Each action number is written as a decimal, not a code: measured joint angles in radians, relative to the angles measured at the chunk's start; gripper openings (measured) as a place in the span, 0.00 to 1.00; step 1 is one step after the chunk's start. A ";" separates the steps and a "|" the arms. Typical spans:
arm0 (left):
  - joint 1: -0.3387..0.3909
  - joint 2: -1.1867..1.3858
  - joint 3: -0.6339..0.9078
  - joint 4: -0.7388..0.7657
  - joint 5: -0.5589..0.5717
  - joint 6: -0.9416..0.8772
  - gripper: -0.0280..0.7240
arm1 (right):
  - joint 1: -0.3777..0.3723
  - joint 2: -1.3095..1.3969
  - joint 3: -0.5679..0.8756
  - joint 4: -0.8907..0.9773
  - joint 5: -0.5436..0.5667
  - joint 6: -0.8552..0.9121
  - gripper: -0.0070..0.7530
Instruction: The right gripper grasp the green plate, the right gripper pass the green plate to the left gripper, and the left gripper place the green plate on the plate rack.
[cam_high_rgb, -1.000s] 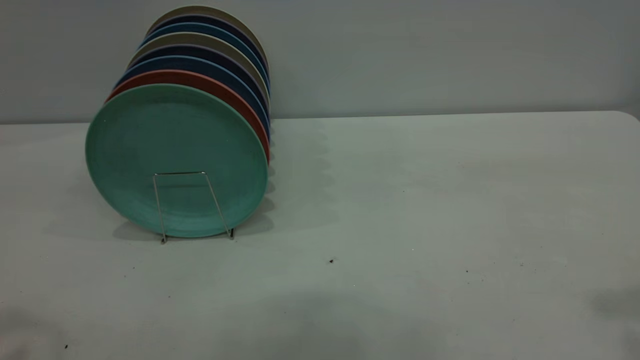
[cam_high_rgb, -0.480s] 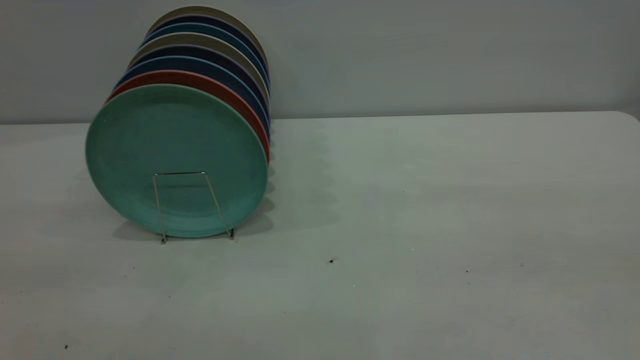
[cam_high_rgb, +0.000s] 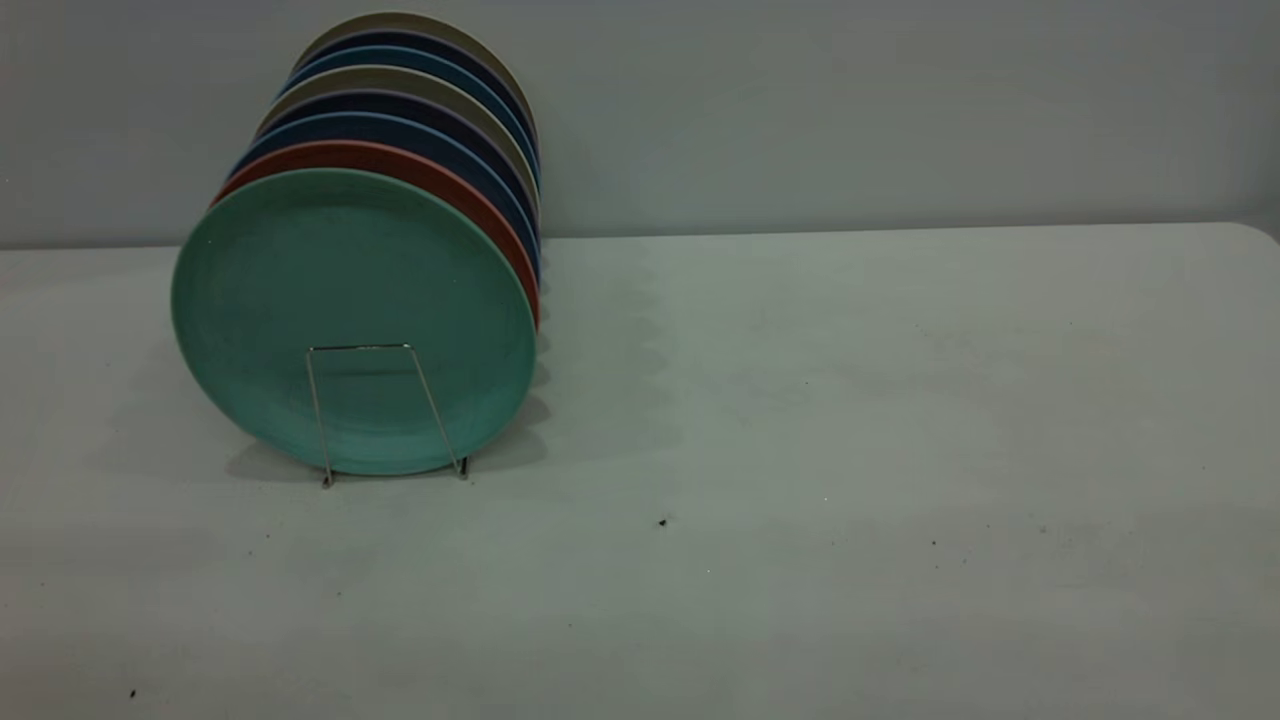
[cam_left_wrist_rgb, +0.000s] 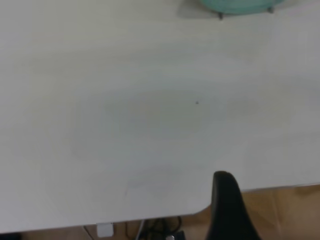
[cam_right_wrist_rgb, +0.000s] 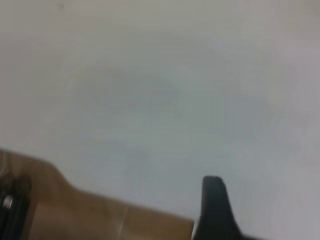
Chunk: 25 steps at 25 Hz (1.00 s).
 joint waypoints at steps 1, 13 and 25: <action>-0.002 -0.026 0.003 0.010 0.003 -0.008 0.66 | 0.000 -0.021 0.000 0.000 -0.005 0.000 0.71; -0.083 -0.109 0.003 0.027 0.014 -0.023 0.66 | 0.028 -0.072 0.000 -0.008 -0.007 0.001 0.71; -0.089 -0.109 0.003 0.027 0.014 -0.024 0.66 | 0.028 -0.072 0.000 -0.008 -0.007 0.001 0.71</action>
